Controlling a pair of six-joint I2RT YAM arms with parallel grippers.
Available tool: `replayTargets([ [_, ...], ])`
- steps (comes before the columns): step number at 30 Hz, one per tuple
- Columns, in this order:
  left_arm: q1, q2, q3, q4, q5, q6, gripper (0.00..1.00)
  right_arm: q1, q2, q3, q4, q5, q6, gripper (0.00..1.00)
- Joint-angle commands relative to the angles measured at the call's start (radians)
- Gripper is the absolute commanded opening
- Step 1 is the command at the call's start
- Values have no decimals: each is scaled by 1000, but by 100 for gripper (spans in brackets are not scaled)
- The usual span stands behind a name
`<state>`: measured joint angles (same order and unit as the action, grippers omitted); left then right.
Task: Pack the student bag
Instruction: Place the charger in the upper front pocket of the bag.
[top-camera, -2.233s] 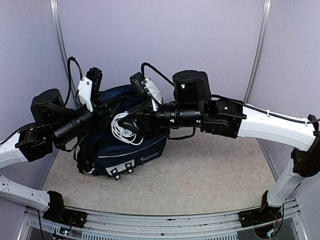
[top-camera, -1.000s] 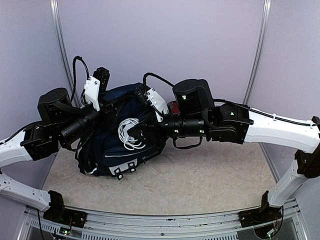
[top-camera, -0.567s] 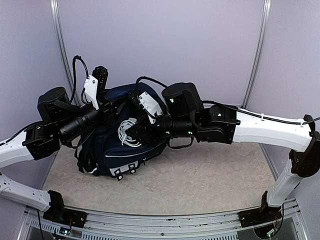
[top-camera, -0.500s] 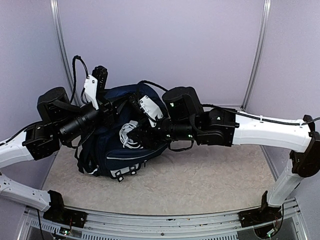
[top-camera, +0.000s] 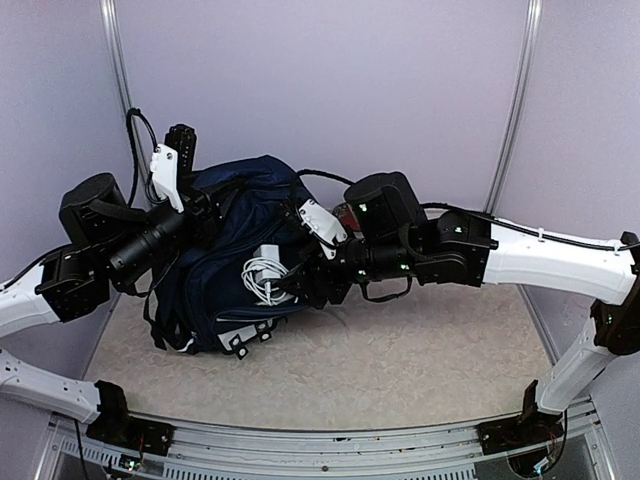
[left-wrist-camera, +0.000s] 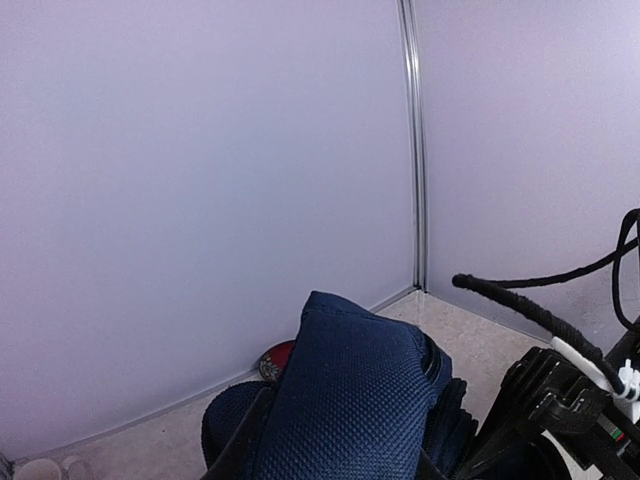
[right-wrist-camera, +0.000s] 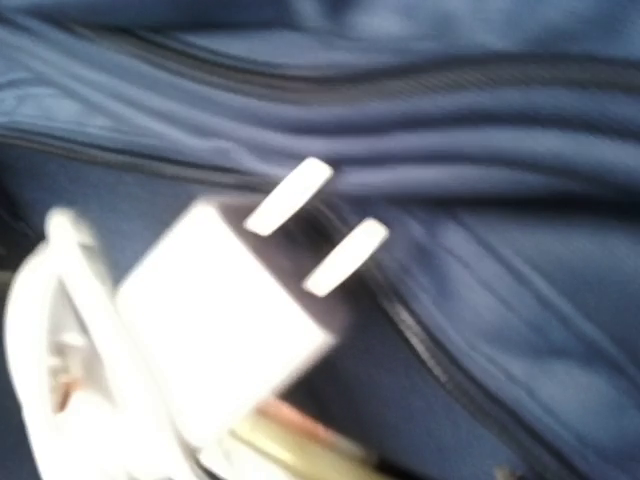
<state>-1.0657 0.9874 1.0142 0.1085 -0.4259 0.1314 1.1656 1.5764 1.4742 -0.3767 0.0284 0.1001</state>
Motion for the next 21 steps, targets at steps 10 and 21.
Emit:
replayTargets([
  [10, 1, -42, 39, 219, -2, -13, 0, -18, 7, 165, -57, -138, -42, 74],
  [21, 18, -10, 65, 211, -25, -18, 0, 16, 19, 170, -12, -141, -28, 63],
])
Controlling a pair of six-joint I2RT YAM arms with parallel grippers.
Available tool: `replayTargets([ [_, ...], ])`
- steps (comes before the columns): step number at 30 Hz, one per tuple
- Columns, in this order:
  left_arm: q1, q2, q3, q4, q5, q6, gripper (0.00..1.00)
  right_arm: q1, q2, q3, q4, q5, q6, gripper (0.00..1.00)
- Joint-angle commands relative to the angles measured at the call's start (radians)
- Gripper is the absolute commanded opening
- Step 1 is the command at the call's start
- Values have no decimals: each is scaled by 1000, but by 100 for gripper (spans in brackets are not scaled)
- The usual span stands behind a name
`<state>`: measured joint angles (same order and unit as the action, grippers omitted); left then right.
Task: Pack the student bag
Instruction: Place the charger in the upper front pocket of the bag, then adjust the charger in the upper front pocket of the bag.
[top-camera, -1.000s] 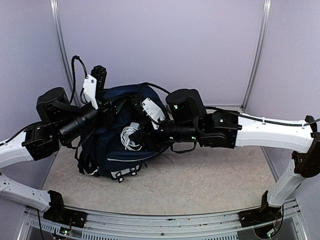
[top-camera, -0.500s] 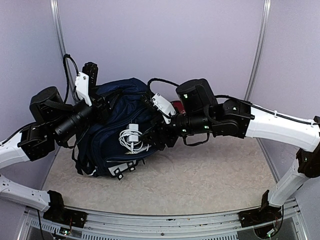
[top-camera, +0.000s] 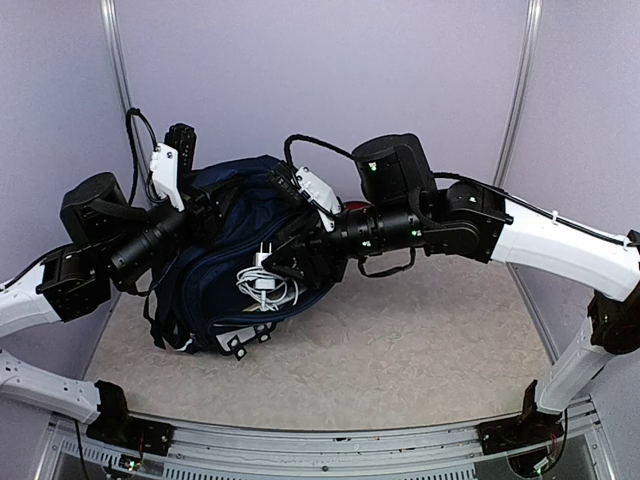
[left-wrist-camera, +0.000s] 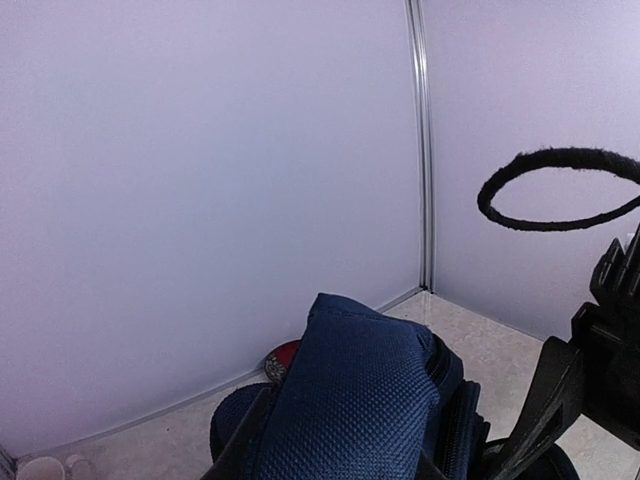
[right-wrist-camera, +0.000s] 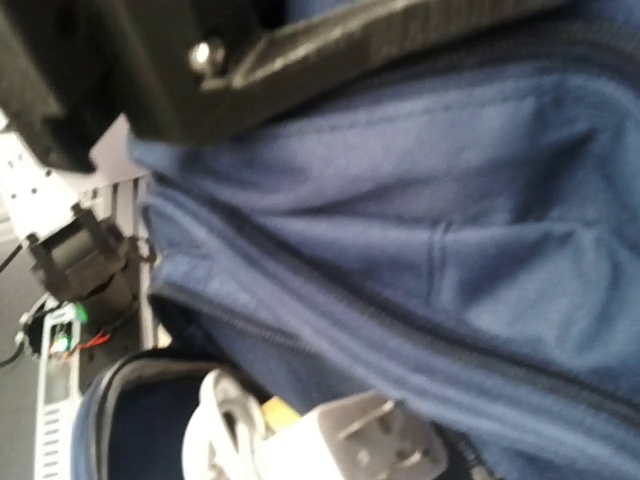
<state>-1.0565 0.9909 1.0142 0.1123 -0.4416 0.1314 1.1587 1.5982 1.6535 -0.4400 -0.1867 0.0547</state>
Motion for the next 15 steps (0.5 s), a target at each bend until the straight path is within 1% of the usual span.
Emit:
replayTargets([
  [1, 10, -11, 67, 207, -6, -17, 0, 32, 14, -7, 55, 97, 20, 62],
  [5, 10, -4, 70, 210, -2, -20, 0, 57, 41, -8, 66, 292, 69, 56],
  [7, 11, 0, 72, 214, -2, -20, 0, 60, 43, -31, 93, 297, 97, 55],
  [9, 11, 4, 72, 219, 0, -18, 0, 65, 62, -36, 67, 320, 128, 51],
  [12, 14, 2, 80, 223, 2, -10, 0, 67, 60, -75, 0, 428, 198, 36],
  [15, 22, -9, 98, 221, -5, 9, 0, 65, -8, -189, -3, 491, 261, 27],
])
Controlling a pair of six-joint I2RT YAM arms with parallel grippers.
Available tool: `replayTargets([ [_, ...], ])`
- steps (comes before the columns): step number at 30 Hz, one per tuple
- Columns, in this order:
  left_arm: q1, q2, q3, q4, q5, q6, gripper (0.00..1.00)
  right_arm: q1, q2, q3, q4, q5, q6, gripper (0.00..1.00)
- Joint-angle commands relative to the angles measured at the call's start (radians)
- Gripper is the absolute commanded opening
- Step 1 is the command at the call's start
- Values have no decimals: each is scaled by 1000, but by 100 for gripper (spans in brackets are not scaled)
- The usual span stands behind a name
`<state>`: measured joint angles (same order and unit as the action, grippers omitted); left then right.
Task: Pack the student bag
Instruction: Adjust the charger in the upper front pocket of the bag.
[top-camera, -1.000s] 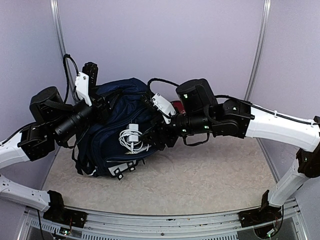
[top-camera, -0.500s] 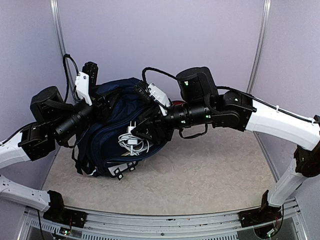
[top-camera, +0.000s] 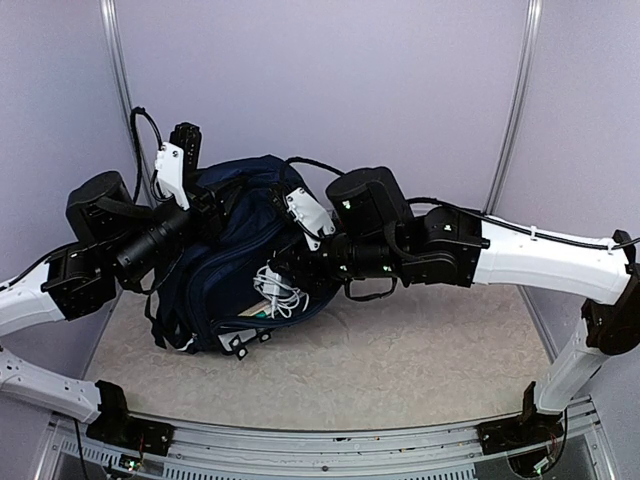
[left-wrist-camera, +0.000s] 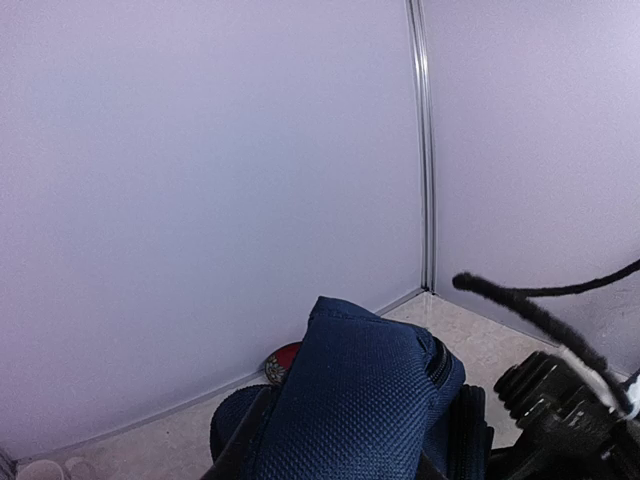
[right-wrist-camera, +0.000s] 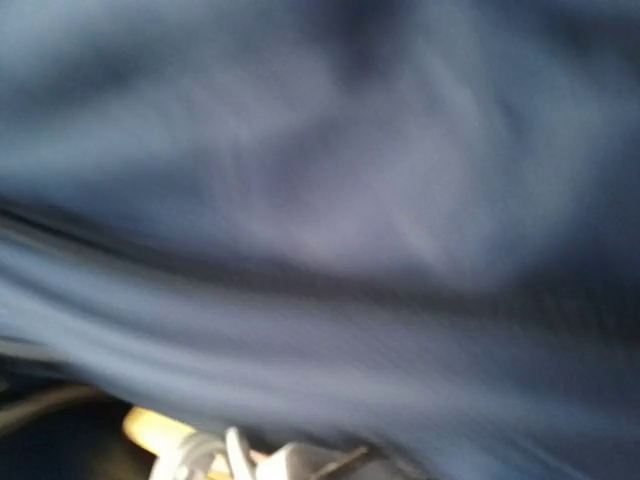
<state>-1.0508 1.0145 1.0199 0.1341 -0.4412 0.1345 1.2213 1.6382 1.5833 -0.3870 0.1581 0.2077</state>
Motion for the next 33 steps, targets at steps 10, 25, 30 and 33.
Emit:
replayTargets([
  [10, 32, -41, 78, 196, 15, -31, 0, -36, 70, -6, 4, 7, 42, 30],
  [25, 102, -83, 42, 157, -27, -27, 0, -118, -175, 8, 52, -502, -135, 77],
  [30, 106, -82, 48, 141, -23, -29, 0, -222, -250, -81, -14, -585, -165, 82],
  [33, 107, -83, 50, 139, -18, -29, 0, -247, -262, -95, -93, -537, -238, 80],
])
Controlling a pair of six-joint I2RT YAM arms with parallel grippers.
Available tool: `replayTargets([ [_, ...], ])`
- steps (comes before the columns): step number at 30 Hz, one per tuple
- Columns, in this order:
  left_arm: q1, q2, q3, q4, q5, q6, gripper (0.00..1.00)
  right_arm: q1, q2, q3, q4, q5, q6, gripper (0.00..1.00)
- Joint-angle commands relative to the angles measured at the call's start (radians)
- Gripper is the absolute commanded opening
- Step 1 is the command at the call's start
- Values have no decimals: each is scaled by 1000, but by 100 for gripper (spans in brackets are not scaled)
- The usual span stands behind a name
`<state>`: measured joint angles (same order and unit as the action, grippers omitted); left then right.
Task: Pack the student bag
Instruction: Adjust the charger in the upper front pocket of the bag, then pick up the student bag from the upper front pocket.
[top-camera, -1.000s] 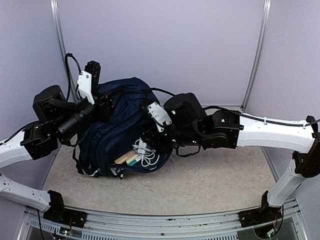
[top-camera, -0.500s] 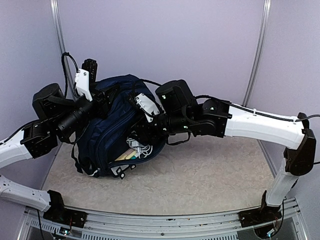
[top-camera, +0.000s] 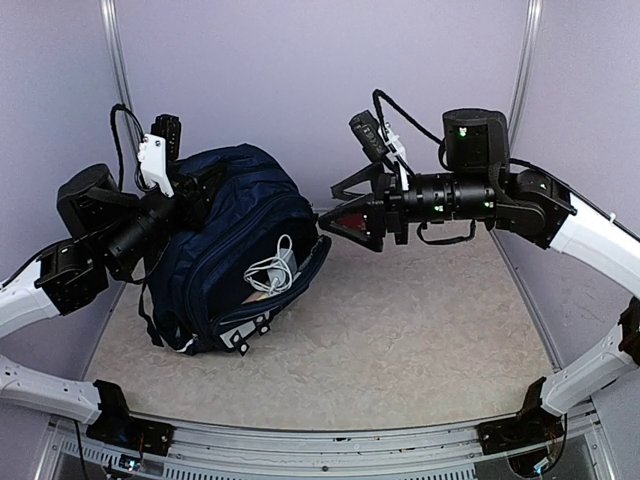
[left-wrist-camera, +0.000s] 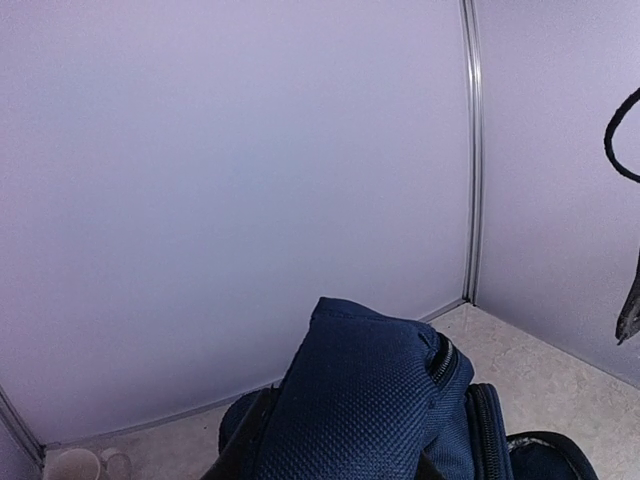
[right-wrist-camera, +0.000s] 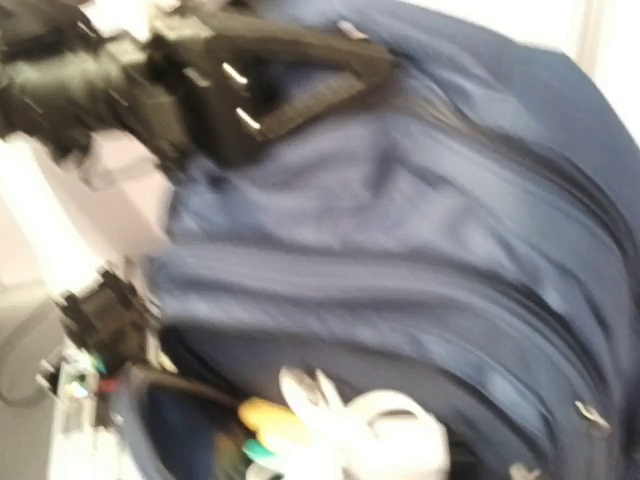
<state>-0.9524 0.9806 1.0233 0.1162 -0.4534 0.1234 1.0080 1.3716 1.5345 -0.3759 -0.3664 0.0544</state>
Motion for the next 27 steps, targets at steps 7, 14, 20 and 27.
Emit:
replayTargets([
  [7, 12, -50, 54, 144, 1, -26, 0, -31, 21, -115, -188, -6, -447, 86],
  [14, 12, -32, 65, 127, 29, -34, 0, -33, -41, -270, 137, -7, -728, 91],
  [20, 12, -22, 81, 104, 66, -35, 0, -40, -17, -282, 168, 36, -789, 91],
  [27, 12, -24, 90, 100, 122, -45, 0, -42, 58, -226, 152, 35, -827, 74],
])
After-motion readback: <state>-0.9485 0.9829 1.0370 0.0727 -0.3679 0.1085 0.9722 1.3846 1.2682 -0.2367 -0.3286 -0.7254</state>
